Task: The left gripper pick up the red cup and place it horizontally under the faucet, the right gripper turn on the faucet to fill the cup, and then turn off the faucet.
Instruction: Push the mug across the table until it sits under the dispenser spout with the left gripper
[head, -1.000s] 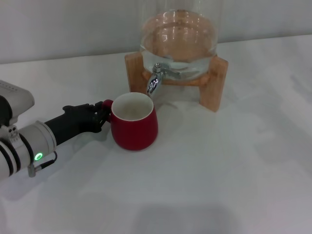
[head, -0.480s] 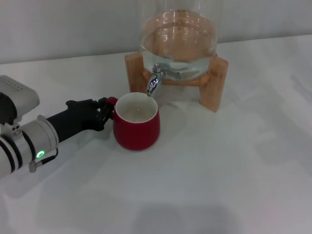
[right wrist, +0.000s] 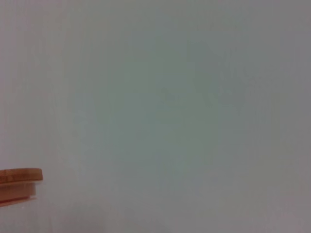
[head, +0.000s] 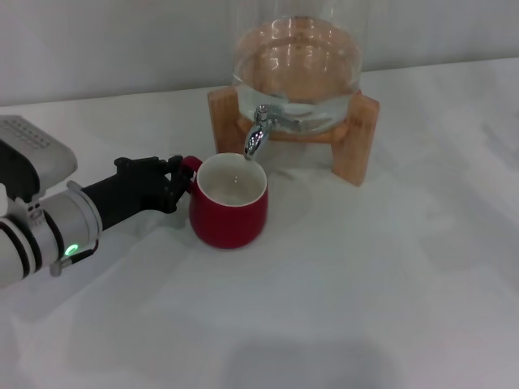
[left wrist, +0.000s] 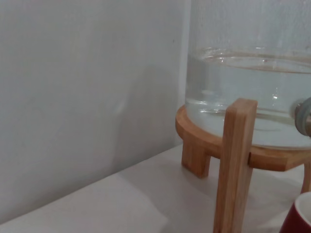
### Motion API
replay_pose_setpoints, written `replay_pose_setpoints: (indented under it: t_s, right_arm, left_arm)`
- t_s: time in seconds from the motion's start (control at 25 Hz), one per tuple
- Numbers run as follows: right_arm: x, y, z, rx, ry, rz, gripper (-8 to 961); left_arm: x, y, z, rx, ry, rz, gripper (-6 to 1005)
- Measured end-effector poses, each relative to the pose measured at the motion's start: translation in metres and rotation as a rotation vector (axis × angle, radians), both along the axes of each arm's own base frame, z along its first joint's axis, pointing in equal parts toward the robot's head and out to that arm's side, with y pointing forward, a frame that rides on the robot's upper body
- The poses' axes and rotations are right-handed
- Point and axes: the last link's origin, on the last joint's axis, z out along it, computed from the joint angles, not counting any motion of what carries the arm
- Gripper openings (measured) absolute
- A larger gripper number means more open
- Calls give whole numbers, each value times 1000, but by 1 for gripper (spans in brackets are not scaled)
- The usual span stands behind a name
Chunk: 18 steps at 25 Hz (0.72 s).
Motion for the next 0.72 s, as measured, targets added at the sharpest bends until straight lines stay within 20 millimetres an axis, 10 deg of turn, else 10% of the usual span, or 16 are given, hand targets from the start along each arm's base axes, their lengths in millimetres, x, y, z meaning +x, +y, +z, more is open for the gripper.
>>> replay_pose_setpoints:
  t_s: [0.72]
  right_arm:
    - [0, 1, -3, -6, 10, -1, 797]
  left_arm:
    - [16, 4, -11, -38, 31, -37, 162]
